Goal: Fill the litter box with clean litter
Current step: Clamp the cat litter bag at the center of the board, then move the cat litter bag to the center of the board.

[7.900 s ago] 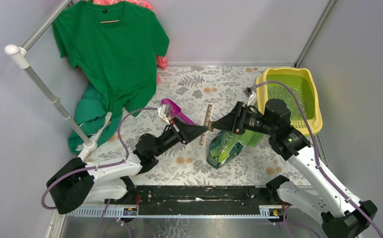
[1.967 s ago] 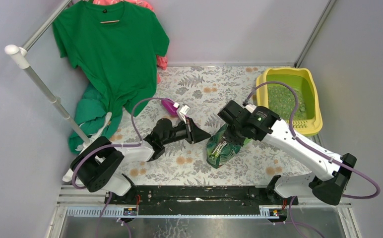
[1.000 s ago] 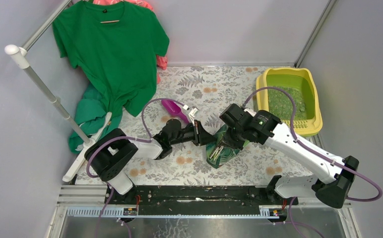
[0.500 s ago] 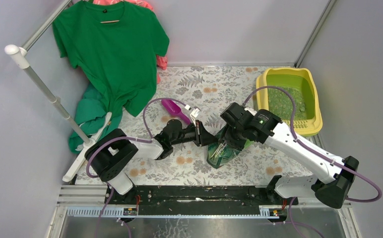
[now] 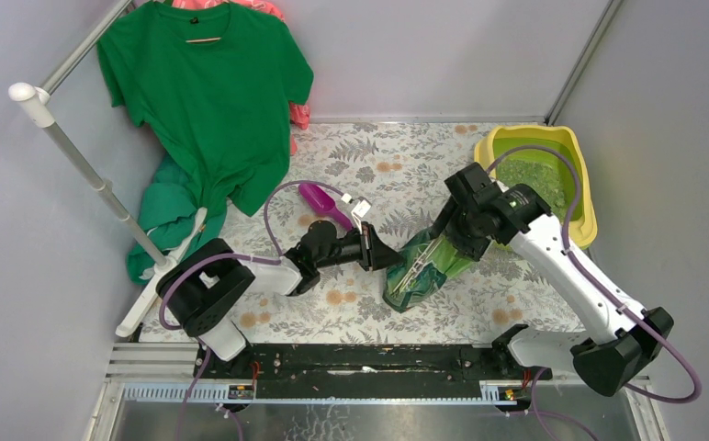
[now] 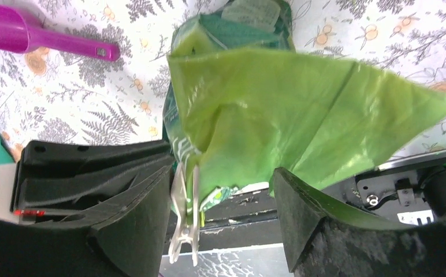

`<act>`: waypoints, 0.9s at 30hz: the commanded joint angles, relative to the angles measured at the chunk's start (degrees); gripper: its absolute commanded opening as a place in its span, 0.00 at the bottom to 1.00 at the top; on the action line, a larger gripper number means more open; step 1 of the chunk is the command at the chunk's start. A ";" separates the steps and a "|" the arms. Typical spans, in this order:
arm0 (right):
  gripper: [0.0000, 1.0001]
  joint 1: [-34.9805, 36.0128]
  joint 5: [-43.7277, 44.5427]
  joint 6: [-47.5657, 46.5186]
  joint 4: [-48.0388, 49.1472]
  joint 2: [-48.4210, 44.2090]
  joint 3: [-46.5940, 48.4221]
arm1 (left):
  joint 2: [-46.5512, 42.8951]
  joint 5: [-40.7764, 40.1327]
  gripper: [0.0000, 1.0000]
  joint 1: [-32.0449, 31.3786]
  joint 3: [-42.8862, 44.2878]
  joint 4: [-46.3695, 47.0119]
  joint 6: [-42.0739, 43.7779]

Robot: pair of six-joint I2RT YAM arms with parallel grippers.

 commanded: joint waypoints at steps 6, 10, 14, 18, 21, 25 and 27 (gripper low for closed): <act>0.68 -5.51 -3.65 -8.97 3.93 4.89 2.14 | -0.73 0.82 0.25 -0.31 1.49 1.28 1.90; 0.56 -6.40 -4.05 -10.67 4.83 6.10 1.16 | -0.30 0.84 0.25 -0.43 1.91 1.10 1.90; 0.31 -7.58 -4.46 -11.61 6.32 5.95 -0.20 | -0.20 0.58 0.25 -0.64 2.43 0.34 2.05; 0.14 -8.31 -5.00 -13.07 7.29 6.67 0.02 | -0.12 0.35 0.25 -0.86 3.00 -0.56 2.25; 0.07 -8.80 -5.32 -14.01 8.16 7.08 0.10 | -0.14 0.08 0.25 -0.94 3.38 -1.28 2.41; 0.00 -9.82 -5.73 -16.15 9.92 7.75 0.42 | -0.15 -0.54 0.25 -1.17 3.74 -2.43 2.73; 0.00 -10.57 -6.26 -17.29 11.19 8.33 0.82 | -0.03 -0.88 0.25 -1.26 3.91 -3.09 2.84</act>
